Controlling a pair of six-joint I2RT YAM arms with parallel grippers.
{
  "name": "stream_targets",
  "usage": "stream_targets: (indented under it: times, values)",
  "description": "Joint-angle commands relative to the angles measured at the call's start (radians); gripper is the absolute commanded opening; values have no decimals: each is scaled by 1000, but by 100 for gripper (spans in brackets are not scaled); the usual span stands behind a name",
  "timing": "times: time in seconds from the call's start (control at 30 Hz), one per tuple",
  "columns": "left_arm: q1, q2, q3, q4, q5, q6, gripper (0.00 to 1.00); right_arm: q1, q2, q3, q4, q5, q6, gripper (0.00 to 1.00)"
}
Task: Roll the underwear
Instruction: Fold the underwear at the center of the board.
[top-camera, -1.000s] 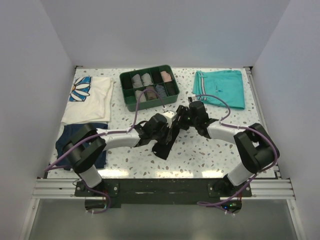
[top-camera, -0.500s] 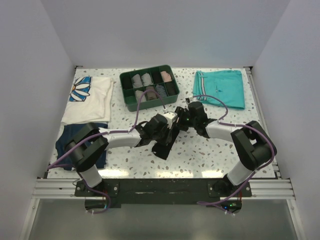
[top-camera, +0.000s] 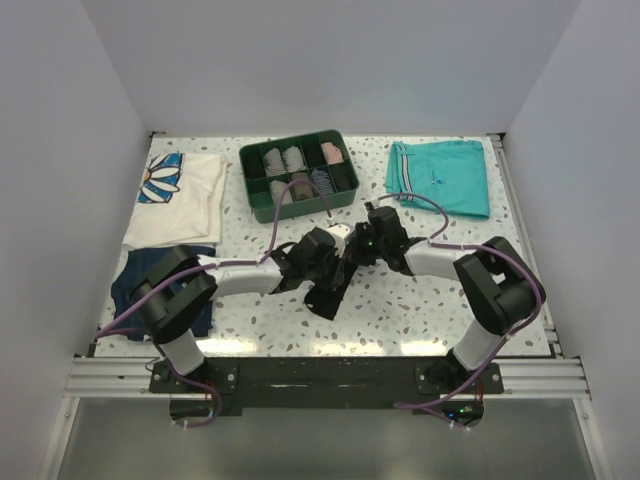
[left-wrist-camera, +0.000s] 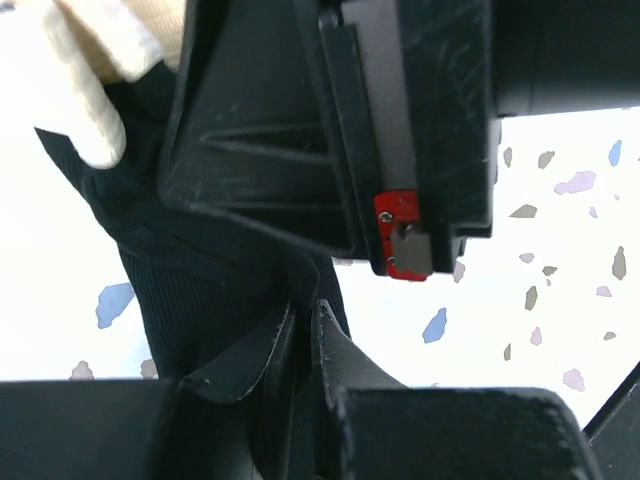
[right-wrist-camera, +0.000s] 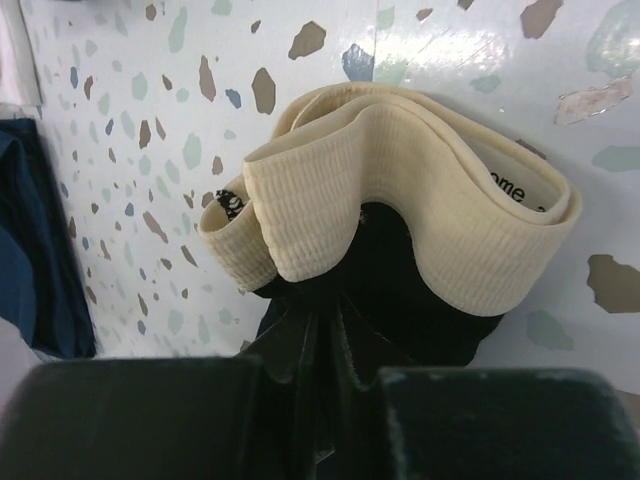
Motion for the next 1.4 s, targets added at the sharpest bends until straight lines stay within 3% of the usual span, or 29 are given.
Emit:
stream_targets:
  times: [0.0,0.23,0.5,0.53,0.6,0.63,0.67,0.77,0.87,1.03,1.23,1.37]
  values:
    - [-2,2,28,48,7,14,15,3,-75,-11,-4,97,3,0]
    - [-1,-9,10,50,-26,8,16,1,-98,-78,22,160,117,0]
    - [-1,-5,1,56,-43,-1,18,1,-75,-206,166,175,247,0]
    - [-2,-2,1,53,-45,-1,18,1,-78,-215,174,183,252,3]
    - [-2,5,2,59,-45,-3,19,1,-98,-241,195,189,252,26]
    - [-2,3,2,59,-42,-3,19,1,-107,-247,206,187,252,32]
    - [-1,5,4,62,-40,-3,19,1,-124,-258,208,198,251,48]
    - [-1,11,2,65,-33,2,20,-2,-199,-253,144,218,225,61]
    - [-1,11,-2,67,-26,5,20,-3,-296,-215,4,279,166,63]
    - [-2,9,-21,91,-10,6,20,-5,-427,-186,-101,347,119,58]
    - [-1,9,-29,106,1,6,21,-8,-371,-100,-124,279,82,46]
    - [-2,9,-30,109,-2,6,21,-8,-285,-62,-70,252,83,45]
